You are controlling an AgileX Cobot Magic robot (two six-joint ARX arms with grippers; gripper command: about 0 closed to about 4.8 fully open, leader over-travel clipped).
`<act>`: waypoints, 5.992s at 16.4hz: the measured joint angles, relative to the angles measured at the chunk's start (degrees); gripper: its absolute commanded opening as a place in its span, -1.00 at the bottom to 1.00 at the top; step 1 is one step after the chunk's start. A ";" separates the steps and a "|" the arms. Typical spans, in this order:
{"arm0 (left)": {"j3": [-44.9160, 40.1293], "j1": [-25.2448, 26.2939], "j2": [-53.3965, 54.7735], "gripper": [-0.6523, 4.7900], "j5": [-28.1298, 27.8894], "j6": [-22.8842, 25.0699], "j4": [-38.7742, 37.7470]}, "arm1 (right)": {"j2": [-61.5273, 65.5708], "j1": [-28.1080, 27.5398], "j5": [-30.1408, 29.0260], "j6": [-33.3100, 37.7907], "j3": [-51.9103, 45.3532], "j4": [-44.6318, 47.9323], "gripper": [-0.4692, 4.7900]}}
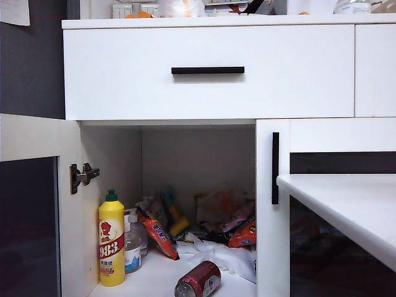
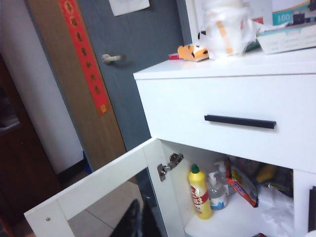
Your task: Open the left door of the white cabinet, pick up a can of beverage from the table on the right, place it inside the cabinet, and finally close the cabinet door.
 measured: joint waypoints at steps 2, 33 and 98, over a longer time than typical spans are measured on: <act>2.10 0.09 1.90 -0.78 0.07 -2.27 2.34 | -0.07 0.00 0.02 -0.09 0.00 0.02 -0.84; 9.35 43.56 30.64 -0.78 12.22 -19.34 -39.04 | 3.50 -0.83 0.15 -9.79 -0.02 2.78 -0.84; 18.03 9.84 90.05 -0.78 28.89 -13.88 54.36 | 4.94 -1.55 6.36 -11.50 -0.02 -6.23 -0.84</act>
